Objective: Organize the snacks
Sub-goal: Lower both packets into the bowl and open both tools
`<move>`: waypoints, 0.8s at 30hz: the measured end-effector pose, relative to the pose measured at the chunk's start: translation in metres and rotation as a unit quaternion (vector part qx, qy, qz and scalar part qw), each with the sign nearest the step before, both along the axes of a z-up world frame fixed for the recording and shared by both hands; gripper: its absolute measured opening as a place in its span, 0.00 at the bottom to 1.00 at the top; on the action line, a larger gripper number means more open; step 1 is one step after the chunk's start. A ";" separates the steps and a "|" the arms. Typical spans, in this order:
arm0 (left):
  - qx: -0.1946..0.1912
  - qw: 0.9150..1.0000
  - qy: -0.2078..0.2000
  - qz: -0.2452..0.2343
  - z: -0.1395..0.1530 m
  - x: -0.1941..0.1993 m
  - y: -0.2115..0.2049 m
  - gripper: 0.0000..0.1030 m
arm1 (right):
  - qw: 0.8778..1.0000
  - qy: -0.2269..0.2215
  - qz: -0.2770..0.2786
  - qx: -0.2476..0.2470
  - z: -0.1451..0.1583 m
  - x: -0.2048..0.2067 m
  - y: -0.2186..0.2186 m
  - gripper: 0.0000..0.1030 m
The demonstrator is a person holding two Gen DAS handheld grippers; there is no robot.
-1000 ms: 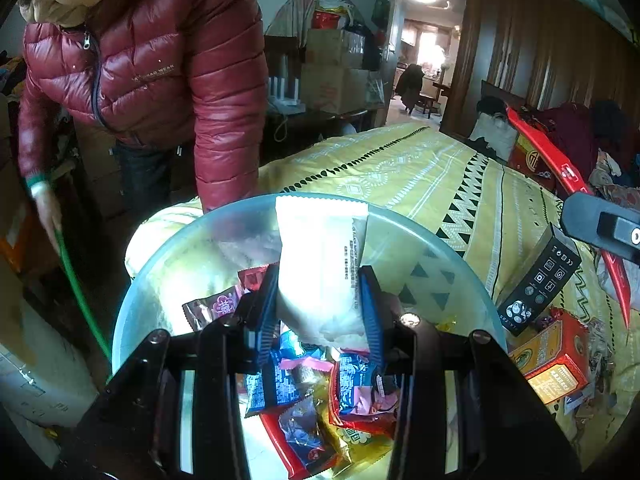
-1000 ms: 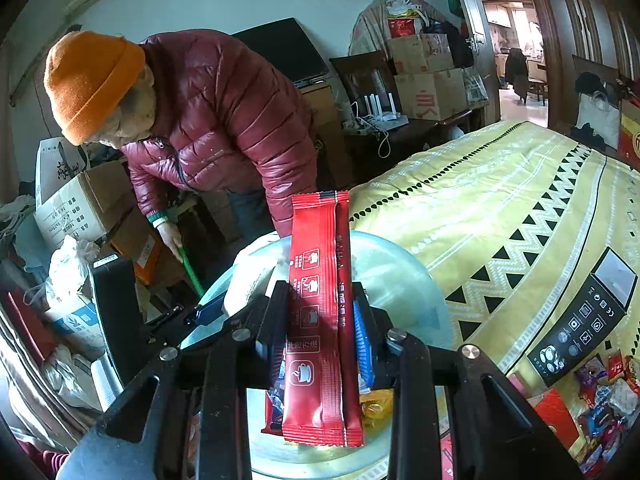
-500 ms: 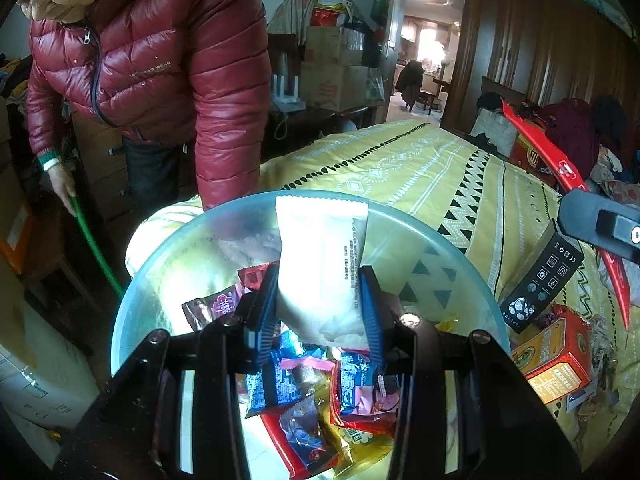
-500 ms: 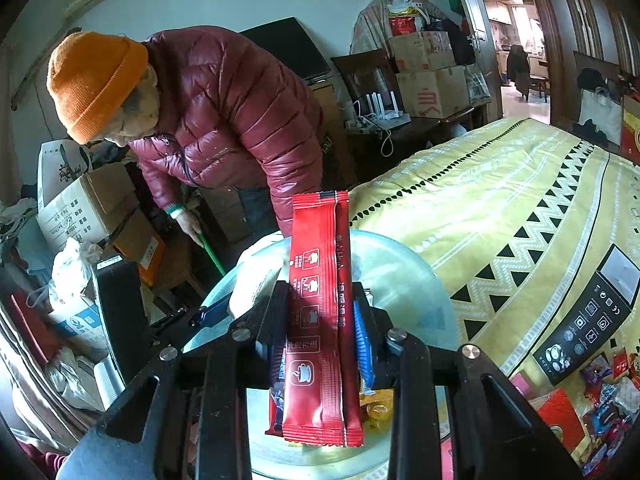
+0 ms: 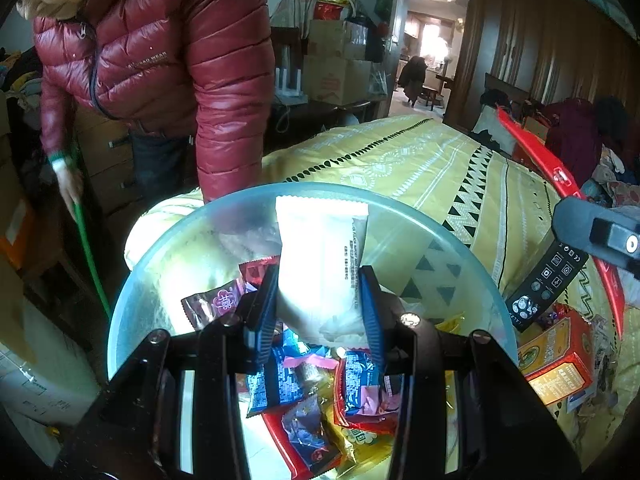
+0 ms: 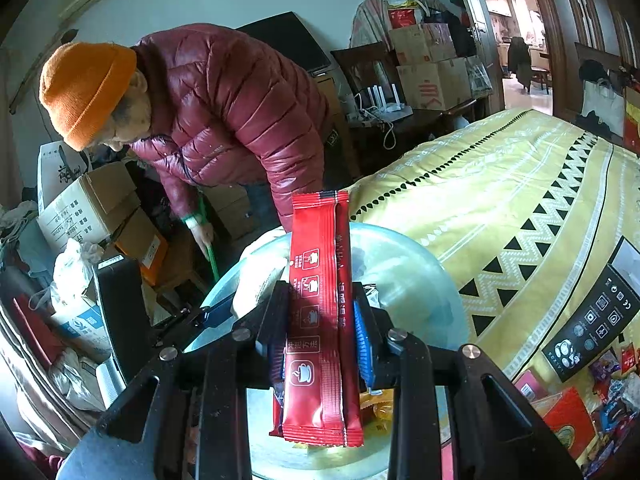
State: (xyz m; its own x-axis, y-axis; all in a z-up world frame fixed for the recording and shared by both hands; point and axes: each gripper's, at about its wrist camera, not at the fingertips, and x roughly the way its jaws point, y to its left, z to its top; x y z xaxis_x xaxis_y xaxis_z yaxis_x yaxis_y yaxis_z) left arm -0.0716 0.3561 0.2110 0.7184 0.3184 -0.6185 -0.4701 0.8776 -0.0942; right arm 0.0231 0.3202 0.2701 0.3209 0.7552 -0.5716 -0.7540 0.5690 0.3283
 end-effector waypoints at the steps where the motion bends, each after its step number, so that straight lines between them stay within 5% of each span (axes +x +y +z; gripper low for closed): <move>1: 0.000 1.000 0.001 0.000 -0.001 0.000 0.000 0.38 | 1.000 0.002 0.000 0.000 -0.002 0.001 0.001 0.32; 24: -0.004 1.000 0.008 0.003 -0.010 0.002 0.009 0.38 | 1.000 0.016 0.003 -0.004 -0.016 0.000 0.011 0.32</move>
